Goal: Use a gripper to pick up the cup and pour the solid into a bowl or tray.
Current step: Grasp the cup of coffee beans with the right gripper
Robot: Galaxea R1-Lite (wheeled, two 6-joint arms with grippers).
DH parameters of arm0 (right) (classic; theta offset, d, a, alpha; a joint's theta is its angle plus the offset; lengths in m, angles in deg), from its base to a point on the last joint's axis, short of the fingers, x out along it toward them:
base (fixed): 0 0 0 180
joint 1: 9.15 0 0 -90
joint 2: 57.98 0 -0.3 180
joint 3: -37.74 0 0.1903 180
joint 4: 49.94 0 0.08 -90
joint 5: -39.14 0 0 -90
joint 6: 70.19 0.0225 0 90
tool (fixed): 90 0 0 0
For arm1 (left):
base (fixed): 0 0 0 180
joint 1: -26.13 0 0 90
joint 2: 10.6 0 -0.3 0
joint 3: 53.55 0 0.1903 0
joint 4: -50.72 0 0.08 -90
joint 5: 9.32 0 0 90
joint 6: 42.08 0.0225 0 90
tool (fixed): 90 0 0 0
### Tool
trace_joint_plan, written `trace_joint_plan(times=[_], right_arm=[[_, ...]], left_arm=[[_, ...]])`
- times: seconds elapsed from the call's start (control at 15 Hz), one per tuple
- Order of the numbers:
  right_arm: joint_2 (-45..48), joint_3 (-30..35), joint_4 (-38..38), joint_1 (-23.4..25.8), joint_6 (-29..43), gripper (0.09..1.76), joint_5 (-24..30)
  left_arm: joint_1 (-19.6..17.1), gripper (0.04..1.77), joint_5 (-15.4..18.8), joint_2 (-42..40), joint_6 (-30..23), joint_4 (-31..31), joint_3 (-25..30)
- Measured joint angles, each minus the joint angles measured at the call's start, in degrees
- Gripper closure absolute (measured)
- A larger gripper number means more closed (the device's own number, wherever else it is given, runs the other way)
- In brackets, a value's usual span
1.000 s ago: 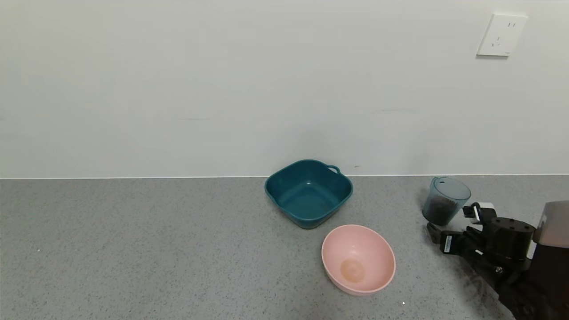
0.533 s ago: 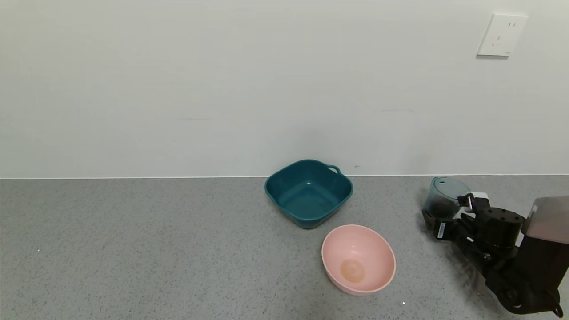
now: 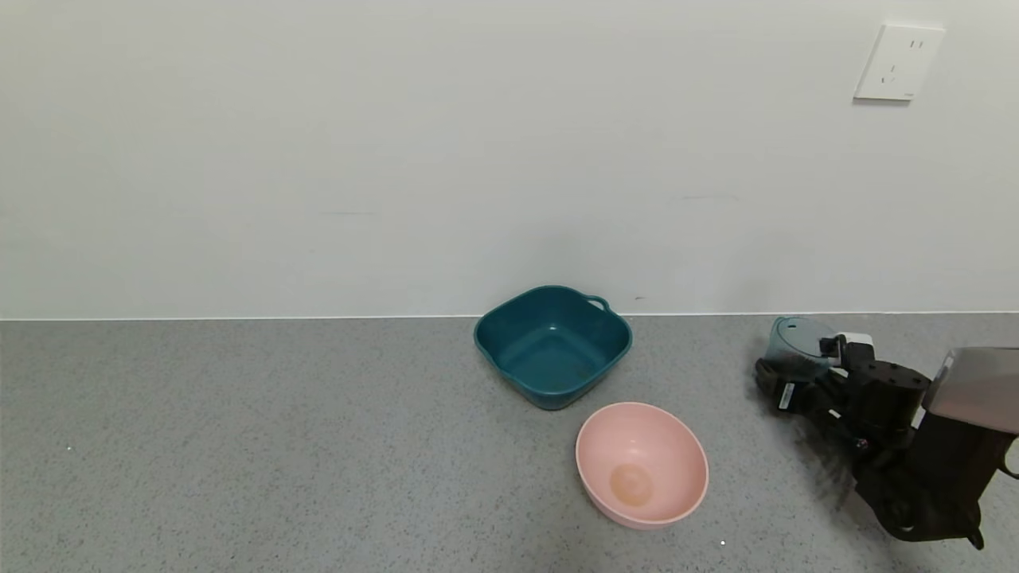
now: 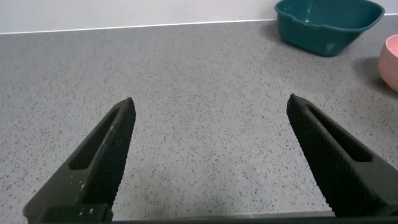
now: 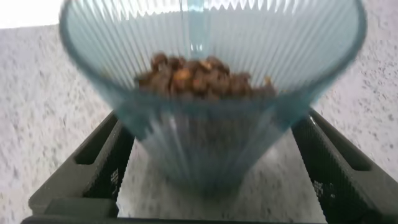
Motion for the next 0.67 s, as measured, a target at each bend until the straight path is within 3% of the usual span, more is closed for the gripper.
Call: trace_joint_plan(times=[0.67], right_arm=[[-3.1, -5.0, 0.0, -0.3, 0.0, 0.14, -0.1]], left_arm=[[0.0, 0.06, 0.0, 0.0, 0.0, 0.0, 0.0]])
